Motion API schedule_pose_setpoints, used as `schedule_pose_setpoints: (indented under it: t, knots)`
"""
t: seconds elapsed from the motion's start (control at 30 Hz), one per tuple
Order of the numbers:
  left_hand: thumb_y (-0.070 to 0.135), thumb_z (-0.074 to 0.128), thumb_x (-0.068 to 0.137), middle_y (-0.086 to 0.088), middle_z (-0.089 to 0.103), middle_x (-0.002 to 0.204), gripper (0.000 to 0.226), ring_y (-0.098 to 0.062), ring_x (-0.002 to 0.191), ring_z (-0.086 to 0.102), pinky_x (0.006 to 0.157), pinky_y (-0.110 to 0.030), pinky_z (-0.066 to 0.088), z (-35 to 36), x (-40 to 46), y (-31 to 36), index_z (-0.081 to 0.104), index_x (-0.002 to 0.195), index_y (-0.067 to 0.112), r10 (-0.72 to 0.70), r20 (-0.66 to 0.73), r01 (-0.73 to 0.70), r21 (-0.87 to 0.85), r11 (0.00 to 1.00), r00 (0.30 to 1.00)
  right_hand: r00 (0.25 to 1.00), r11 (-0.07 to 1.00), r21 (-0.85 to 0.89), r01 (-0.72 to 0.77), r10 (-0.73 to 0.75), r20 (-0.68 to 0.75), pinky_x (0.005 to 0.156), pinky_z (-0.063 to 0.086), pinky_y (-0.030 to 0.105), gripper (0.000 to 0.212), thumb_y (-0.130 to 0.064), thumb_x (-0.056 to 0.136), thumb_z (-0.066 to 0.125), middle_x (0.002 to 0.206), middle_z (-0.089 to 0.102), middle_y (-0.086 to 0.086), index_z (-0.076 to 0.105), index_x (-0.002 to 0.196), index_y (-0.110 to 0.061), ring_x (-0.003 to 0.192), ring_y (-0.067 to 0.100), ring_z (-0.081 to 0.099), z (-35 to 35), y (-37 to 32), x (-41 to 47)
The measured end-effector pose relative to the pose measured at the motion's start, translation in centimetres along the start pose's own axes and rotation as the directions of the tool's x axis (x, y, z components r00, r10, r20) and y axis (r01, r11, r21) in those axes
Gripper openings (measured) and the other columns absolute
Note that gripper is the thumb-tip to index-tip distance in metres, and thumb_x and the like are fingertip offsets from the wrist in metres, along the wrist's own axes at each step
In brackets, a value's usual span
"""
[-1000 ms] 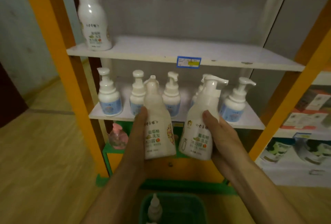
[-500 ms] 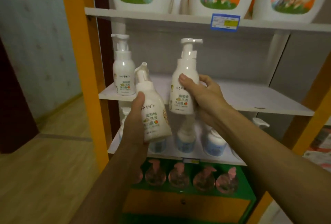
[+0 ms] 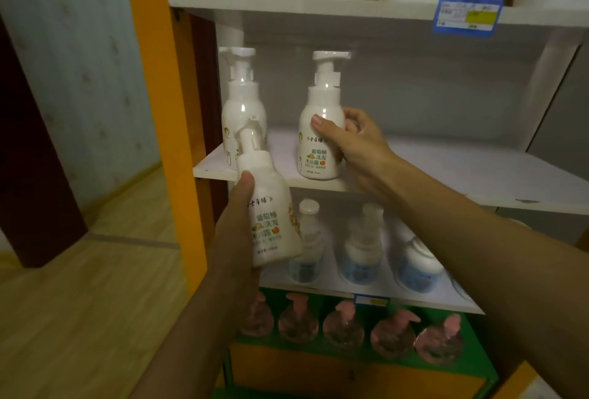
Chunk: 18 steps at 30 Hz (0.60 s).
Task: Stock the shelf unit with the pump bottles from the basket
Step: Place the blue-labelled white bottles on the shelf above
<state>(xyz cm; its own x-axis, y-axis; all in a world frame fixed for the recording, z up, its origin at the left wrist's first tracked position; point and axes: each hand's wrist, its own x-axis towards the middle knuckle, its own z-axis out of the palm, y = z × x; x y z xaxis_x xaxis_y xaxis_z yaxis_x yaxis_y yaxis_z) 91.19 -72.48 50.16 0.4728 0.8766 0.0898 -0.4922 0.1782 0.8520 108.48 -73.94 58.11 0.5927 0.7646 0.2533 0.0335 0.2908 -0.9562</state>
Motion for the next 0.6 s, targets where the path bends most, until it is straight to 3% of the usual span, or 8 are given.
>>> schedule_pose_setpoints:
  t: [0.37,0.47,0.53,0.6]
  knots:
    - [0.05,0.047,0.088,-0.011,0.07,0.097,0.042,-0.029,0.089,0.068,0.07,-0.042,0.055,-1.3,-0.9,0.1,0.061,0.115,0.021,-0.046,-0.035,0.046,0.01,0.999,0.998,0.996,0.99,-0.141,-0.006,0.017,0.084,0.076,0.053,0.029,0.056,-0.026,0.078,0.076,0.12,0.063,0.003,0.05,0.127,-0.015,0.103,0.018,0.064,0.8,0.6,1.7]
    - [0.054,0.05,0.083,-0.012,0.07,0.101,0.047,-0.035,0.096,0.067,0.076,-0.047,0.055,-0.7,-1.6,0.3,0.063,0.114,0.021,-0.053,-0.028,0.054,0.021,0.998,0.998,0.999,0.966,-0.259,0.015,-0.002,0.051,0.085,0.048,0.026,0.075,-0.03,0.08,0.074,0.139,0.046,0.002,0.034,0.142,-0.016,0.108,0.013,0.056,1.0,0.0,0.4]
    - [0.06,0.056,0.075,-0.015,0.068,0.11,0.059,-0.037,0.101,0.066,0.083,-0.053,0.053,-0.2,-2.2,0.4,0.062,0.118,0.021,-0.058,-0.042,0.06,0.038,0.997,0.997,0.999,0.934,-0.356,0.039,-0.043,-0.005,0.098,0.04,0.031,0.087,-0.037,0.081,0.07,0.15,0.033,0.004,0.019,0.149,-0.019,0.125,0.018,0.046,0.9,-0.6,-1.4]
    - [0.065,0.057,0.072,-0.016,0.064,0.122,0.068,-0.036,0.109,0.062,0.093,-0.057,0.049,0.8,-3.1,0.6,0.059,0.124,0.021,-0.073,-0.03,0.075,0.067,0.995,0.997,0.997,0.924,-0.377,0.067,-0.076,-0.009,0.101,0.038,0.032,0.085,-0.042,0.083,0.066,0.153,0.028,0.005,0.018,0.149,-0.02,0.135,0.021,0.037,0.6,-0.7,-3.9]
